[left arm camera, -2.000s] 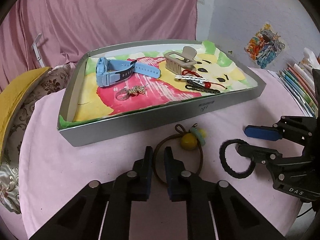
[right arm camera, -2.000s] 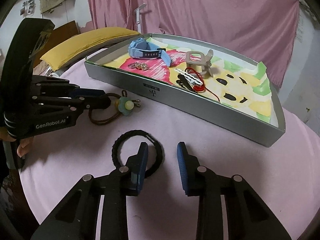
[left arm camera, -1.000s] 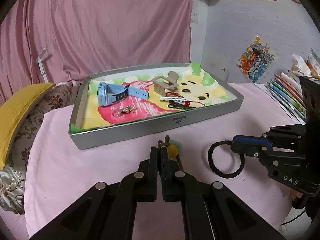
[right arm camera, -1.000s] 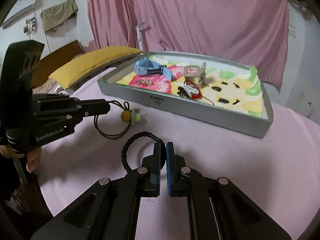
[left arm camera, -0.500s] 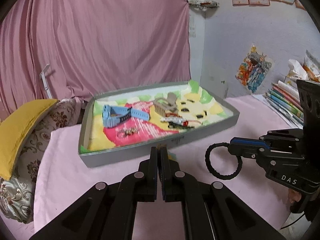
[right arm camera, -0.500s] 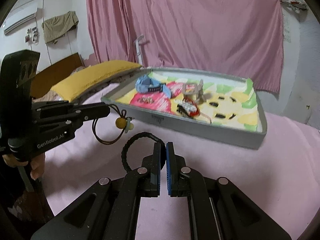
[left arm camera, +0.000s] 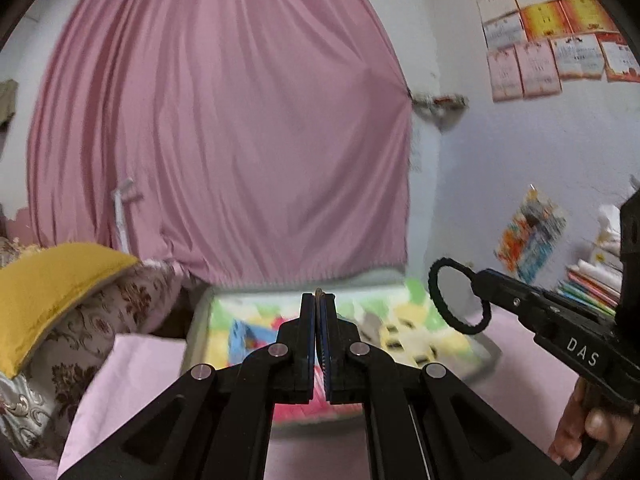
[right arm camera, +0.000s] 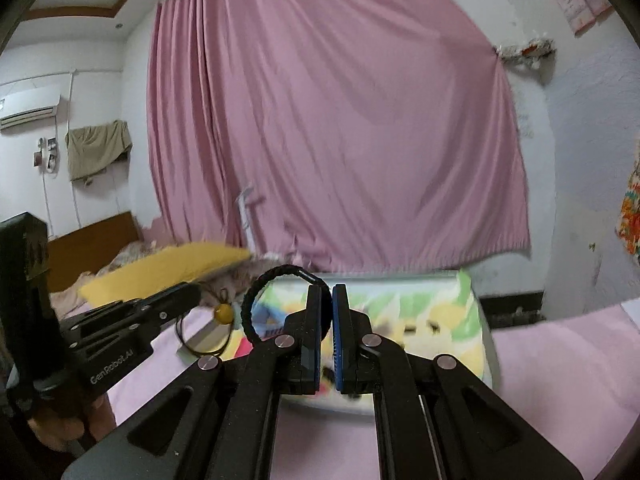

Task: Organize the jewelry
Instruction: 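Lift both hair ties and carry them over the tray with both tools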

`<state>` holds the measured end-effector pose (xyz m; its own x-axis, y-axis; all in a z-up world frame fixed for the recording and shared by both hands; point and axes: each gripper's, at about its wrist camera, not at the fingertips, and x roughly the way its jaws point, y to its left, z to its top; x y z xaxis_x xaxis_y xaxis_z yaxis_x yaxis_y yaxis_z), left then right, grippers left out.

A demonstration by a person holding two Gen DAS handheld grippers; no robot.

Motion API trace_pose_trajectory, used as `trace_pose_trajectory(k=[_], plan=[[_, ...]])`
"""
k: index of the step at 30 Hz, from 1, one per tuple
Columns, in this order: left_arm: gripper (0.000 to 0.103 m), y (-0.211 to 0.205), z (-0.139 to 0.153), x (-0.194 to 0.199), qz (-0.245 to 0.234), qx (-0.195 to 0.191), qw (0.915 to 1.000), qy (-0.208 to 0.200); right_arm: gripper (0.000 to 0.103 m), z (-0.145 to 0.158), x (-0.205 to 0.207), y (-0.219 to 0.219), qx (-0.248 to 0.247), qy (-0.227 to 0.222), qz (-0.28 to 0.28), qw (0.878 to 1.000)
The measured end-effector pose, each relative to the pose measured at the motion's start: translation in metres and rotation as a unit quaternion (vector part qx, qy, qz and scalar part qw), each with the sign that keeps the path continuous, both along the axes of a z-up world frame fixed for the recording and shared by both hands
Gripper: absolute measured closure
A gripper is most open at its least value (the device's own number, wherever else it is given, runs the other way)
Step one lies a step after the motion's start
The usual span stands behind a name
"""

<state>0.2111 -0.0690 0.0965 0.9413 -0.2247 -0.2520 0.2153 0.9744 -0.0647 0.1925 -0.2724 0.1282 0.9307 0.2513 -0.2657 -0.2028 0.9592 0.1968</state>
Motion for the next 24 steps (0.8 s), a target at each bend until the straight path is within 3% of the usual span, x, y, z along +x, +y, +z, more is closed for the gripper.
trace_pose_trajectory(k=[4,8,24], plan=[[0.1,0.003,-0.003,0.011,0.018,-0.007,0.9996,-0.022,0.098,-0.004,0.009,0.009,-0.008,-0.023,-0.013,1.0],[0.1,0.005,-0.011,0.023,0.031,-0.014,0.9993,-0.017,0.098,-0.014,0.024,0.011,-0.008,-0.02,-0.027,0.999],[0.1,-0.001,-0.035,0.058,0.026,-0.007,0.9977,0.061,0.098,-0.037,0.06,0.011,-0.017,0.073,-0.034,0.997]])
